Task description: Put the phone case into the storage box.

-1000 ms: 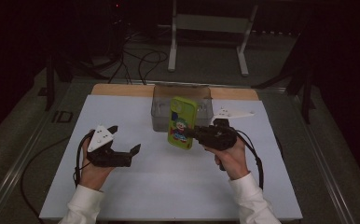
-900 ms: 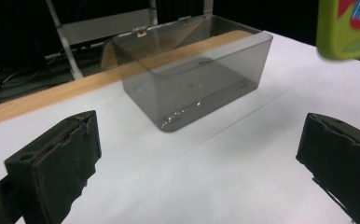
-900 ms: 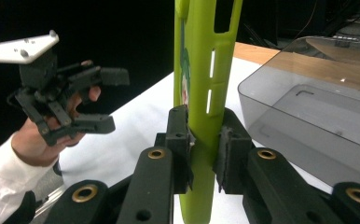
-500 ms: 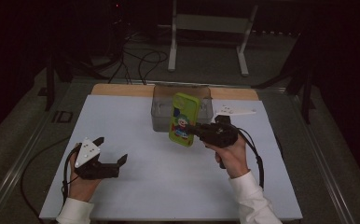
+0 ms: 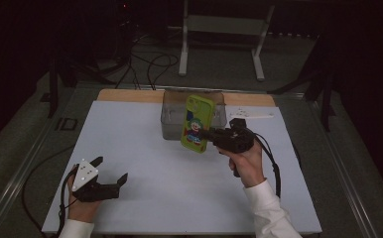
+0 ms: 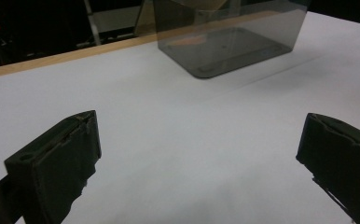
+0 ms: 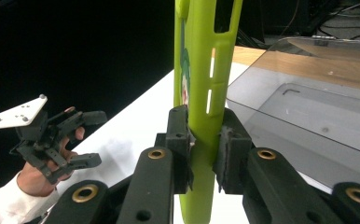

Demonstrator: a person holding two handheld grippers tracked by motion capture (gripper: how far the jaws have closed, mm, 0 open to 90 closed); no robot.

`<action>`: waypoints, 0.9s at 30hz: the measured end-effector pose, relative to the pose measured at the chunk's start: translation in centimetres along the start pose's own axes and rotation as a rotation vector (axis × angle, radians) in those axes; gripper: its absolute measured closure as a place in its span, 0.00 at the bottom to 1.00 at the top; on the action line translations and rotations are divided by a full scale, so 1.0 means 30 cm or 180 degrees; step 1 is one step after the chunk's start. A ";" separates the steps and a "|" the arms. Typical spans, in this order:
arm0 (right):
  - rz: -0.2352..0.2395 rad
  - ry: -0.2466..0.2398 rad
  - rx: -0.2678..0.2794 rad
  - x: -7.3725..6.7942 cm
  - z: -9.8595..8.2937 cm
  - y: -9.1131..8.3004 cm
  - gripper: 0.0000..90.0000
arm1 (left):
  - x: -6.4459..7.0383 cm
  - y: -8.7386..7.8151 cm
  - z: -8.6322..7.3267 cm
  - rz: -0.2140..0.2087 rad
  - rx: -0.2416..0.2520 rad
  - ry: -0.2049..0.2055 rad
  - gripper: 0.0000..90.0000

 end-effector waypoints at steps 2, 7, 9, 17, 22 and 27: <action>-0.0006 0.0004 -0.0002 0.002 0.002 0.000 0.87 | -0.003 0.002 -0.007 0.0022 -0.0001 -0.0011 0.00; -0.0060 0.0043 -0.0044 0.011 0.013 0.004 0.86 | -0.007 0.006 -0.014 0.0037 -0.0001 -0.0022 0.00; -0.0091 0.0053 -0.0060 0.015 0.017 0.009 0.87 | -0.009 0.006 -0.014 0.0032 0.0009 -0.0049 0.00; -0.0171 0.0142 -0.0126 0.043 0.035 0.020 0.86 | -0.014 0.009 -0.016 0.0080 0.0033 -0.0077 0.00; -0.0210 0.0183 -0.0149 0.059 0.050 0.021 0.87 | -0.018 0.012 -0.018 0.0074 0.0036 -0.0096 0.00; -0.0261 0.0170 -0.0195 0.070 0.068 0.026 0.86 | -0.019 0.011 -0.016 0.0079 0.0059 -0.0107 0.00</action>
Point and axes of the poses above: each handheld gripper's, and its own axes: y roughly forward along the jaws, z roughly out of its top, x roughly to its right, the point moved 3 cm from there along y, roughly forward along the jaws, and after that the axes turned 10 degrees about -y, right-handed, at the moved point
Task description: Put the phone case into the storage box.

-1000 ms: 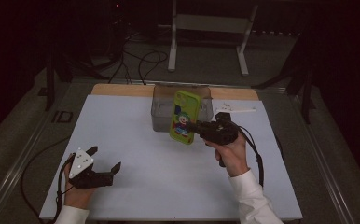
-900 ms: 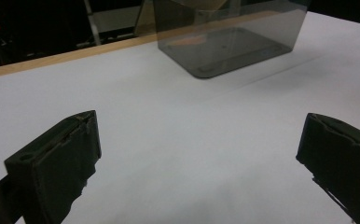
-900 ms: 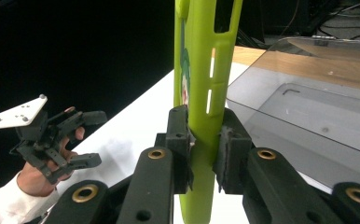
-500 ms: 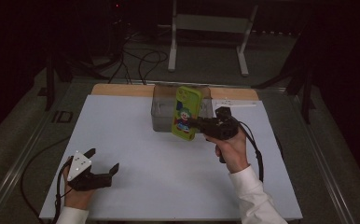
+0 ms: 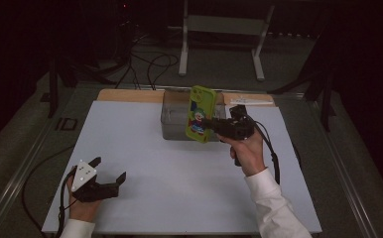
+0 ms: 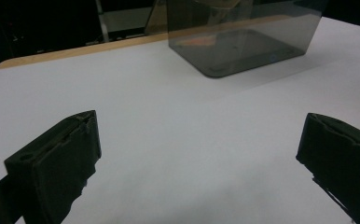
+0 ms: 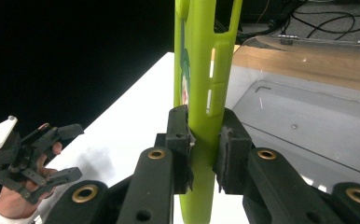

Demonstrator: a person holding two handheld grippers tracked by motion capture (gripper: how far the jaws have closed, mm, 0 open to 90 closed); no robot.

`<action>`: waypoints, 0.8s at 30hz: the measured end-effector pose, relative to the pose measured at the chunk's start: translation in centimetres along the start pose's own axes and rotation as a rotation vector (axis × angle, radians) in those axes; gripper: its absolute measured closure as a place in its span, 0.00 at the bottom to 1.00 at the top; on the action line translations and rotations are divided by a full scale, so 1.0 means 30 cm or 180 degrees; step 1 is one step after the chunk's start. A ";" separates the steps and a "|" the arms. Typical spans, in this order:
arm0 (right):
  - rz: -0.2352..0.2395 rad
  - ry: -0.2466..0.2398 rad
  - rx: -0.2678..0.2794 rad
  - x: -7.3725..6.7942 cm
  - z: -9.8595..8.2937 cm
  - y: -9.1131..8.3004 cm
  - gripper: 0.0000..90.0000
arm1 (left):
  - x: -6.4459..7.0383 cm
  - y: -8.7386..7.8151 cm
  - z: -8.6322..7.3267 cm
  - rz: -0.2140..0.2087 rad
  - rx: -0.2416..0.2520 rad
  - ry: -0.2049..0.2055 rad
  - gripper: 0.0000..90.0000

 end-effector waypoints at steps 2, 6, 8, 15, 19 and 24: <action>-0.0018 0.0001 -0.0022 0.004 0.007 0.001 0.86 | -0.003 0.000 0.000 -0.0011 0.0004 -0.0025 0.00; -0.0036 0.0028 -0.0042 0.012 0.024 0.004 0.86 | -0.005 -0.001 0.001 0.0005 0.0024 -0.0040 0.00; -0.0051 0.0019 -0.0046 0.017 0.033 0.006 0.86 | -0.005 -0.001 0.001 0.0002 0.0029 -0.0040 0.00; -0.0084 0.0007 -0.0114 0.025 0.062 0.017 0.87 | -0.004 -0.001 0.001 0.0006 0.0026 -0.0049 0.00; -0.0108 0.0022 -0.0135 0.037 0.074 0.025 0.87 | -0.006 -0.001 0.002 0.0012 0.0028 -0.0061 0.00; -0.0151 0.0034 -0.0174 0.052 0.089 0.034 0.87 | -0.004 0.000 0.001 0.0028 0.0007 -0.0041 0.00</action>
Point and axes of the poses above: each handheld gripper's, and its own axes: y roughly forward along the jaws, z roughly out of its top, x roughly to its right, the point moved 3 cm from there along y, roughly forward along the jaws, and after that the axes turned 10 degrees about -y, right-handed, at the moved point
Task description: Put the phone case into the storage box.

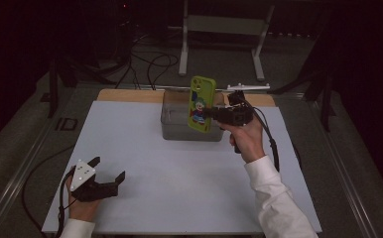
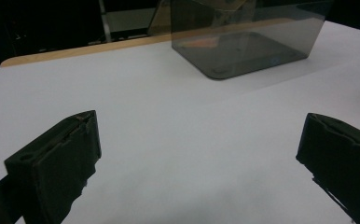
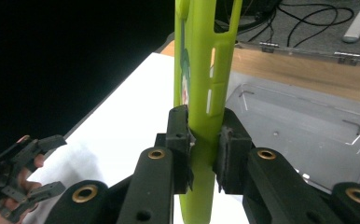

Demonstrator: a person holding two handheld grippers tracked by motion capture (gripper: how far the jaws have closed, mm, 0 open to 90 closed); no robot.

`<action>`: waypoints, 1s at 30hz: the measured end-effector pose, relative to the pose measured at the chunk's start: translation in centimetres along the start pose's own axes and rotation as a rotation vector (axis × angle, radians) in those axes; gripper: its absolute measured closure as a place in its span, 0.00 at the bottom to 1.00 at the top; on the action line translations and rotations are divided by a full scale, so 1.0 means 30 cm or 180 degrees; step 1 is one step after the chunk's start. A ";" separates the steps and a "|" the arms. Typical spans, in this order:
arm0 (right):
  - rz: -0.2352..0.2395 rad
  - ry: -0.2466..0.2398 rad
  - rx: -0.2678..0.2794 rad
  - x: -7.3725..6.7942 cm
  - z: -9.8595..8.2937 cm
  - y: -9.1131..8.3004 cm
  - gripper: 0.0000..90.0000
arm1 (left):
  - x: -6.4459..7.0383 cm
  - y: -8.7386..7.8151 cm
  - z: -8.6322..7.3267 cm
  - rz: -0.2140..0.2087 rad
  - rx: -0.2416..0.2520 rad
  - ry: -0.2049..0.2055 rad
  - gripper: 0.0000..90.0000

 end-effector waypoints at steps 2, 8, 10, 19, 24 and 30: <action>-0.0025 0.0007 -0.0023 0.005 0.006 0.003 0.87 | 0.001 0.000 0.000 0.0007 0.0001 0.0005 0.00; -0.0088 0.0028 -0.0077 0.031 0.018 0.018 0.87 | 0.001 -0.001 0.000 0.0020 0.0005 0.0013 0.00; -0.0113 0.0027 -0.0097 0.039 0.022 0.021 0.87 | 0.000 -0.002 0.001 0.0031 0.0013 0.0010 0.00; -0.0192 0.0031 -0.0129 0.060 0.041 0.035 0.87 | -0.005 -0.005 0.002 0.0056 0.0028 -0.0008 0.00; -0.0233 0.0029 -0.0174 0.072 0.050 0.049 0.87 | -0.010 -0.008 0.004 0.0063 0.0037 -0.0010 0.00; -0.0283 0.0044 -0.0211 0.087 0.062 0.063 0.87 | -0.011 -0.008 0.004 0.0065 0.0039 -0.0018 0.00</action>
Point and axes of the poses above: each handheld gripper's, and its own axes: y roughly forward along the jaws, z roughly out of its top, x roughly to its right, the point moved 3 cm from there along y, roughly forward along the jaws, and after that the axes turned 10 degrees about -y, right-handed, at the moved point
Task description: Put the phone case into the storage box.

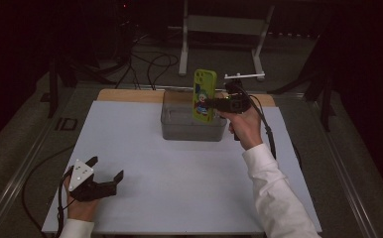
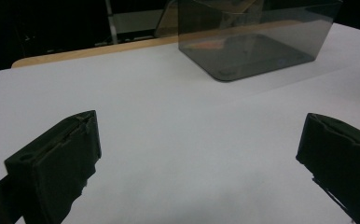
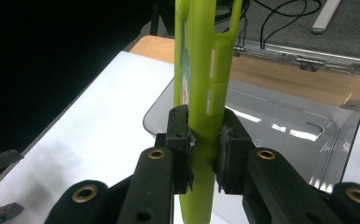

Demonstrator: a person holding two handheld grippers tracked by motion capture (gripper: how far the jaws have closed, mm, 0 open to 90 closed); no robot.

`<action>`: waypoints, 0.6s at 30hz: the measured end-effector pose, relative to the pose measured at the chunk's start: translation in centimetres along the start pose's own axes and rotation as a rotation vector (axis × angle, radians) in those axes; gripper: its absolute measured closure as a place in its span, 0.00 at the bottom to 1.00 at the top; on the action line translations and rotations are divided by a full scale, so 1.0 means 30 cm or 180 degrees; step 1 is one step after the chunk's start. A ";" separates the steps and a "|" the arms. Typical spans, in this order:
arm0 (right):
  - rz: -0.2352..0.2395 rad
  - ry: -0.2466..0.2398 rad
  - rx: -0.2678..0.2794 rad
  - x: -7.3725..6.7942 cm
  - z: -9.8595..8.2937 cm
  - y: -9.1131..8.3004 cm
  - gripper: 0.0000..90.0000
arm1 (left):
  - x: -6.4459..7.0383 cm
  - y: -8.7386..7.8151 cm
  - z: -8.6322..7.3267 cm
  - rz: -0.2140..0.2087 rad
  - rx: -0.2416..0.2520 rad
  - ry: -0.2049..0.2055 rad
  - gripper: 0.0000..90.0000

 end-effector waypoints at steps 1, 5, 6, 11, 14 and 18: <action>-0.0008 0.0001 -0.0006 0.002 0.002 0.003 0.87 | 0.000 0.000 0.000 0.0002 0.0000 -0.0001 0.00; -0.0051 0.0016 -0.0052 0.011 0.011 0.013 0.87 | -0.001 -0.001 0.000 0.0009 0.0001 -0.0007 0.00; -0.0066 0.0013 -0.0061 0.013 0.013 0.015 0.87 | -0.002 -0.001 0.000 0.0011 0.0000 -0.0004 0.00; -0.0103 0.0025 -0.0116 0.027 0.018 0.027 0.87 | -0.003 -0.001 0.000 0.0022 0.0002 -0.0007 0.00; -0.0123 0.0042 -0.0135 0.033 0.019 0.031 0.87 | -0.004 -0.002 0.001 0.0024 0.0006 -0.0015 0.00; -0.0153 0.0069 -0.0164 0.047 0.021 0.039 0.87 | -0.005 -0.003 0.001 0.0029 0.0007 -0.0016 0.00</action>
Point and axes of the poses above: each handheld gripper's, and its own axes: y roughly forward along the jaws, z roughly out of its top, x roughly to its right, the point moved 3 cm from there along y, roughly forward along the jaws, and after that the axes turned 10 degrees about -y, right-handed, at the moved point
